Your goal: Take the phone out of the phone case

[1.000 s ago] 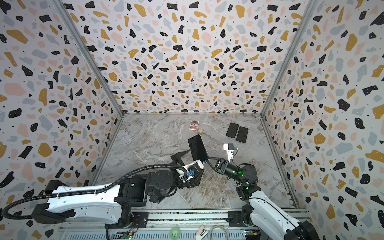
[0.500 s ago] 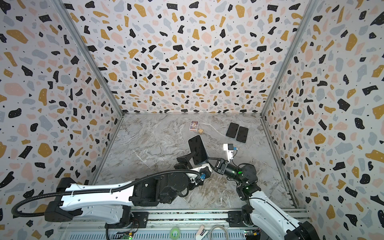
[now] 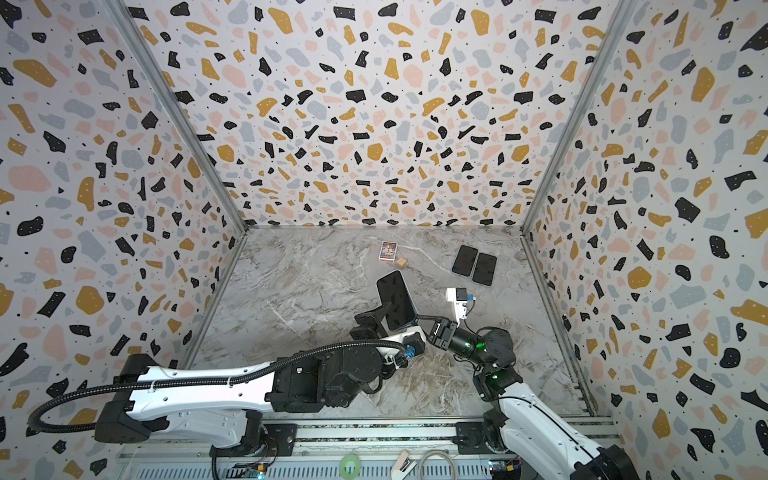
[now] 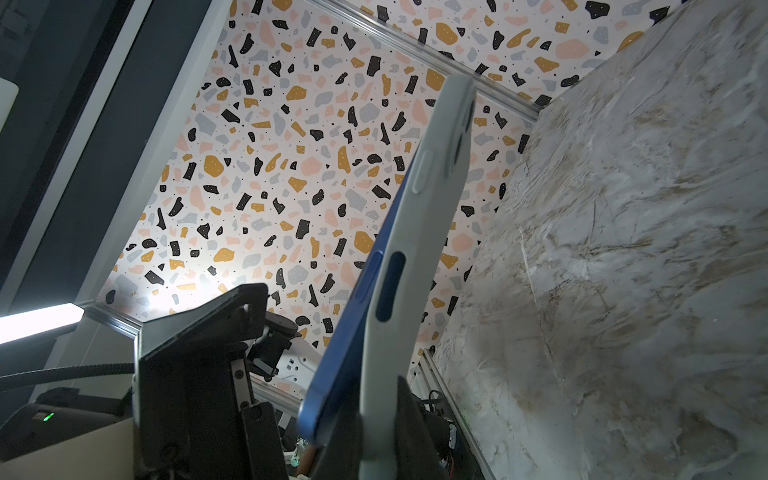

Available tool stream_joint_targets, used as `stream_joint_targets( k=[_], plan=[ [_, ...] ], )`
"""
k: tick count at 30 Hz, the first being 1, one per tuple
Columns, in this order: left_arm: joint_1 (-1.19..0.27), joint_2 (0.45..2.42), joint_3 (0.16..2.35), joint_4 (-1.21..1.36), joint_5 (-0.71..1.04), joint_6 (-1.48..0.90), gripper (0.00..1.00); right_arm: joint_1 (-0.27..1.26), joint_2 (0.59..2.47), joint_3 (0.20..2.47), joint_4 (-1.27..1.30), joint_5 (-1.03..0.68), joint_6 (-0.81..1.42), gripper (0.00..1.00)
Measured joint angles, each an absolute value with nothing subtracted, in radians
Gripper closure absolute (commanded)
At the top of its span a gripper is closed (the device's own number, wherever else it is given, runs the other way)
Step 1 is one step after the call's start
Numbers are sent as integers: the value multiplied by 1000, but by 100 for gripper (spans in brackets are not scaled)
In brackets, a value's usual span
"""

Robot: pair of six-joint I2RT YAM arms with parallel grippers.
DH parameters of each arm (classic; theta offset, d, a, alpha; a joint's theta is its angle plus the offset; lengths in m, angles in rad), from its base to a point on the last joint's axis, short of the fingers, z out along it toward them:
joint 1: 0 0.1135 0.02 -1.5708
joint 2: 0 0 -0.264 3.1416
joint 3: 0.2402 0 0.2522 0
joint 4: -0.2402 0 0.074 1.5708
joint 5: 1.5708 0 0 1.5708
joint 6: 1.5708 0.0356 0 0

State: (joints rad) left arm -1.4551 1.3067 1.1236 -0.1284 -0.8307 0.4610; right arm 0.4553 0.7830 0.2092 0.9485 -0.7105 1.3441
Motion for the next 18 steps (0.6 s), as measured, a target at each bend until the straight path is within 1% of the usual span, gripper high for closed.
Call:
stream_joint_targets(
  k=[18],
  plan=[
    [-1414,1345,1132,-93,-848,487,16,455,777,209,942,-711,1341,100]
  ],
)
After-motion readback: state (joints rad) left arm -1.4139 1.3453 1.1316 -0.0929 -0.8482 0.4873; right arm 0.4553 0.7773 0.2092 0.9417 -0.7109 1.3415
